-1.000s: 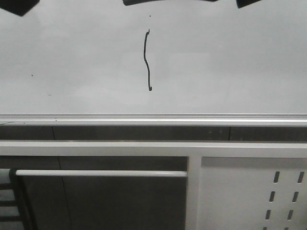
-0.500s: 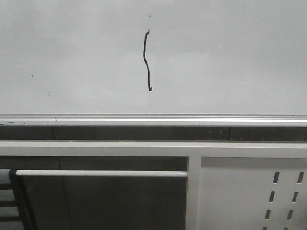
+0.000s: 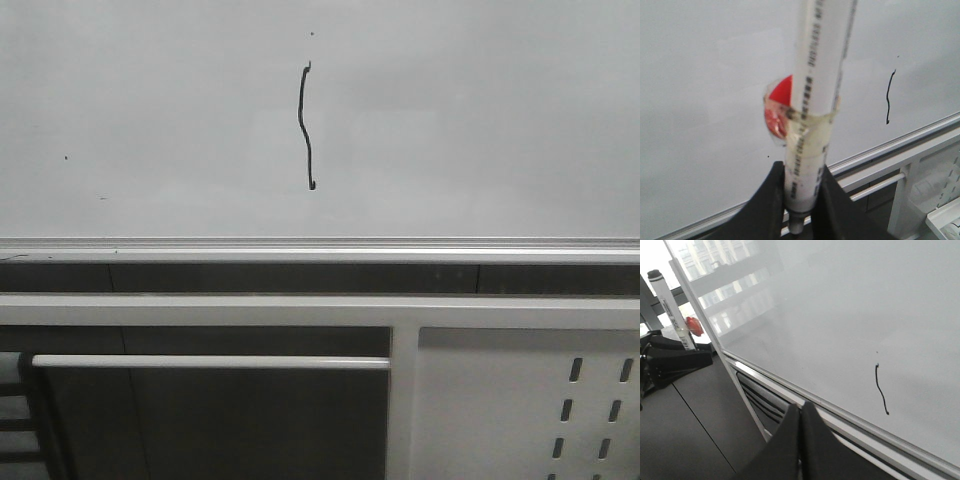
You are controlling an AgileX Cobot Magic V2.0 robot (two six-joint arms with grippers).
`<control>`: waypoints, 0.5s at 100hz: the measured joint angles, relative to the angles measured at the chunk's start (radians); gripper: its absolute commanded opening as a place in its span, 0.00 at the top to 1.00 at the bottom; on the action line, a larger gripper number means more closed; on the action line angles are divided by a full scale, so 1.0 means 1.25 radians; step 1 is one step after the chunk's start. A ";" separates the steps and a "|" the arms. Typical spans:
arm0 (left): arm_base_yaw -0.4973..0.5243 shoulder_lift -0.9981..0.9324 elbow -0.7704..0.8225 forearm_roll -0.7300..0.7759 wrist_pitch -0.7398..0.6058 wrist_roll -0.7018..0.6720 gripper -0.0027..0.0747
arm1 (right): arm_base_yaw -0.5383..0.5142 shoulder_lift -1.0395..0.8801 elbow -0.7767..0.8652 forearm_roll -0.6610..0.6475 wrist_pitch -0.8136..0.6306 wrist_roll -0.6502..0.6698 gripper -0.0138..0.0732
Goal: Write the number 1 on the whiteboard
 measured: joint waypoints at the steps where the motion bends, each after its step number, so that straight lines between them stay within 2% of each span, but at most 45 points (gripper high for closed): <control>1: 0.000 0.000 0.003 0.001 0.002 -0.007 0.99 | 0.000 0.000 0.002 0.000 0.000 0.000 0.92; 10: 0.000 0.000 0.021 0.036 0.002 -0.062 0.99 | 0.000 -0.002 0.020 -0.015 -0.012 0.000 0.92; 29: 0.000 0.002 0.055 0.139 0.002 -0.251 0.99 | 0.000 -0.002 0.022 -0.027 -0.060 -0.007 0.92; 50: 0.000 0.073 0.061 0.157 -0.004 -0.330 0.99 | 0.000 -0.002 0.022 -0.029 -0.076 -0.028 0.92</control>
